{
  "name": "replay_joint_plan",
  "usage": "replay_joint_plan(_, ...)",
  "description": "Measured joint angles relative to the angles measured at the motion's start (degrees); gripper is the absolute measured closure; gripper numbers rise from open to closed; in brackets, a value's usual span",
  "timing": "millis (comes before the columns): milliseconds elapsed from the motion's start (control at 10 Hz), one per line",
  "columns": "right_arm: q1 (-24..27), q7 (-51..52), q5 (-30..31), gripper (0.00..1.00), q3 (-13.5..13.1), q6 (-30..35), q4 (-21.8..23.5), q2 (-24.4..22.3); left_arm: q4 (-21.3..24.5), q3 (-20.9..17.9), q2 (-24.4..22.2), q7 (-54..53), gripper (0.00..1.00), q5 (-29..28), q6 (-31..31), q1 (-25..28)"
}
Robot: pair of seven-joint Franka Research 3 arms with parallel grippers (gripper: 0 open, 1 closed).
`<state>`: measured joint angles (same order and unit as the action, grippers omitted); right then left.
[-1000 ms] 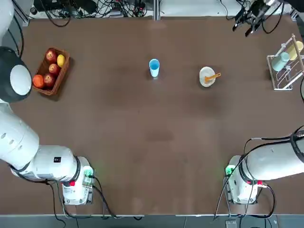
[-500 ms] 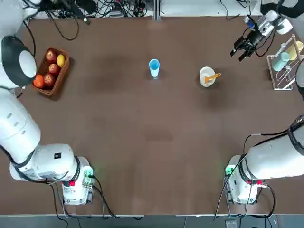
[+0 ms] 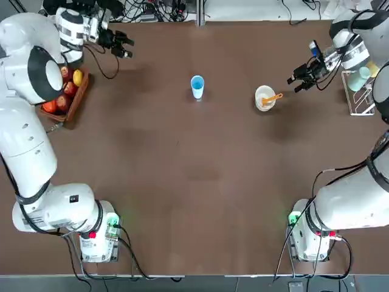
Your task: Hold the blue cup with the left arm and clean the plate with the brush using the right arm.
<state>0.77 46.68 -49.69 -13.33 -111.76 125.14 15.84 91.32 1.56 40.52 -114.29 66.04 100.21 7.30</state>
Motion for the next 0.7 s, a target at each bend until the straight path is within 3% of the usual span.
replay_joint_plan(700,-0.93,0.17,-8.41,0.00,0.63,-7.04,2.77,2.67,0.92,9.79,14.32,-28.19,0.01,12.18,-0.11,-0.82)
